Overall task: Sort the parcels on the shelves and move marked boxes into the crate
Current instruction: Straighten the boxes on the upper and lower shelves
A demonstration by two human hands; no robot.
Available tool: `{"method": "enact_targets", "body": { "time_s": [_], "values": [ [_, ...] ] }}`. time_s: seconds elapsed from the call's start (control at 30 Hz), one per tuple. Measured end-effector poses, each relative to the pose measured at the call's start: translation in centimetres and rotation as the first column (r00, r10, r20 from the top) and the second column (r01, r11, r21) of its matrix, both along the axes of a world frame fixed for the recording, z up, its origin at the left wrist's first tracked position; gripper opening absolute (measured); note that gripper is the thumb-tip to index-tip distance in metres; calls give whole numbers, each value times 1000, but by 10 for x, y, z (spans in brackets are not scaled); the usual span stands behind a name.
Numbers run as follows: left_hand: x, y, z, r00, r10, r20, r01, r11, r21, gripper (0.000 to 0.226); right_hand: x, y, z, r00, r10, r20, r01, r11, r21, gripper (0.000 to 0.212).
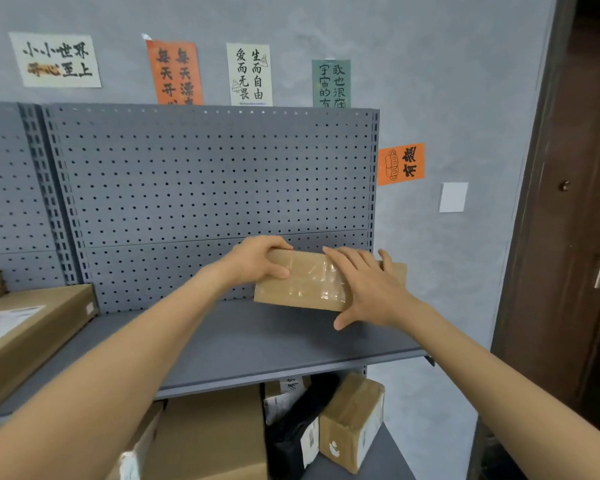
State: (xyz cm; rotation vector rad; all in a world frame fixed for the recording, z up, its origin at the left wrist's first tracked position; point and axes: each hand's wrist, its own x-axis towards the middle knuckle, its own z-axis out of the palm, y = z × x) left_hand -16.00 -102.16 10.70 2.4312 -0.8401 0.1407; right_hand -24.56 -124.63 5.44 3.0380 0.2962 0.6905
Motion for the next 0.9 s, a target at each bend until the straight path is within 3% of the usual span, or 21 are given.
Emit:
{"method": "enact_targets", "body": {
  "time_s": [0.2,0.27,0.33,0.4,0.47,0.57,0.63,0.73,0.83,0.9],
  "values": [
    [-20,51,78,1000,-2,22,1,997,75,38,-2,55,28,976,13,219,-2,999,-50,120],
    [-29,72,91,999,10,45,-8,1000,-28,55,-2,68,36,969,29,244,-40,998,41,118],
    [-37,98,98,1000,-4,-16,0,971,-240,77,-2,76,46,969,56,241,-120,959,258,116],
    [-39,126,99,997,-8,-71,-24,903,-430,90,-5,79,54,965,113,238,-226,818,528,112],
    [-36,152,91,995,21,-101,-74,829,-554,95,-7,82,59,951,181,250,-309,596,741,107],
    [-29,180,63,978,81,-194,-186,764,-618,107,-8,89,62,933,262,247,-321,294,901,104],
    [-24,191,41,955,129,-268,-270,754,-599,114,-6,94,59,919,307,245,-300,145,943,97],
    [-19,203,10,919,120,-376,-320,784,-532,114,-4,103,51,898,387,209,-235,19,972,106],
    [-22,213,-10,858,-85,-506,-258,781,-568,100,1,111,45,876,452,169,-193,6,981,96],
    [-24,216,-17,839,-177,-515,-228,745,-627,75,4,116,42,863,484,143,-166,5,986,87]
  ]
}}
